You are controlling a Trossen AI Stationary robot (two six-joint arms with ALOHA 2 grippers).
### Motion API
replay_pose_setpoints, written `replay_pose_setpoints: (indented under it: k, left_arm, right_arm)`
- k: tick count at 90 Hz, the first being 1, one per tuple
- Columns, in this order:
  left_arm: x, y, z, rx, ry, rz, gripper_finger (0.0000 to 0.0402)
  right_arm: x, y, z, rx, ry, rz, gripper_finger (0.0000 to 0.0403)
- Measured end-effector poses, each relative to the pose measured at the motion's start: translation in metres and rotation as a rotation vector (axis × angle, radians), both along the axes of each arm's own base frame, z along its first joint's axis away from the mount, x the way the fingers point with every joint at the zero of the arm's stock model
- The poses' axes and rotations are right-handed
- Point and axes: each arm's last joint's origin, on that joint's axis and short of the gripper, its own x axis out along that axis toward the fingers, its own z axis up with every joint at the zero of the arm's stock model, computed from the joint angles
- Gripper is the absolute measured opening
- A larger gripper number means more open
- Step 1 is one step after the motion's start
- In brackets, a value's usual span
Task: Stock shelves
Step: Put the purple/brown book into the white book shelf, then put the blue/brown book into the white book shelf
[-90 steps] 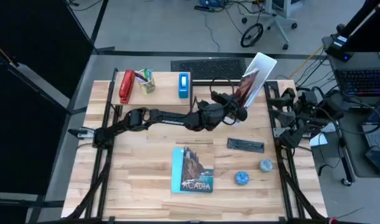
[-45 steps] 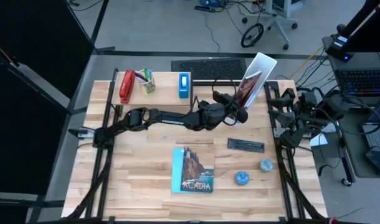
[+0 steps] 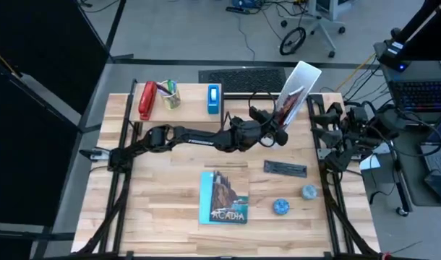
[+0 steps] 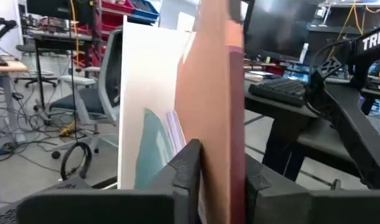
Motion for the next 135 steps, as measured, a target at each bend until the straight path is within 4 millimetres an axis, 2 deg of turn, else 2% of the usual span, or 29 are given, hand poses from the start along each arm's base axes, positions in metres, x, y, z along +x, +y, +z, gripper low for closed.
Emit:
replay_pose_setpoints:
  k: [15,27,62,92,107,122,135]
  left_arm:
    - [0.0,0.0,0.0,0.002,0.001,0.0,0.0116]
    - [0.0,0.0,0.0,0.032,0.025,0.003,0.0145]
    - [0.0,-0.001,0.001,0.065,0.047,-0.002,0.0152]
    - [-0.007,-0.016,0.026,0.139,0.093,-0.023,0.0152]
    - [-0.014,-0.031,0.053,0.194,0.071,-0.041,0.0152]
    - [-0.02,-0.047,0.068,0.194,0.1,-0.045,0.0152]
    - [-0.036,-0.067,0.097,0.174,0.154,-0.087,0.0152]
  right_arm:
    - [0.0,0.0,-0.002,-0.012,0.015,0.0,0.0208]
    - [0.001,0.0,-0.003,-0.019,0.024,0.0,0.0208]
    - [0.001,0.001,-0.004,-0.036,0.042,-0.003,0.0208]
    - [0.001,0.001,-0.006,-0.061,0.059,-0.006,0.0208]
    - [0.002,0.001,-0.008,-0.08,0.083,-0.005,0.0208]
    - [0.002,0.002,-0.013,-0.107,0.125,-0.004,0.0208]
    - [0.004,0.003,-0.02,-0.123,0.18,0.003,0.021]
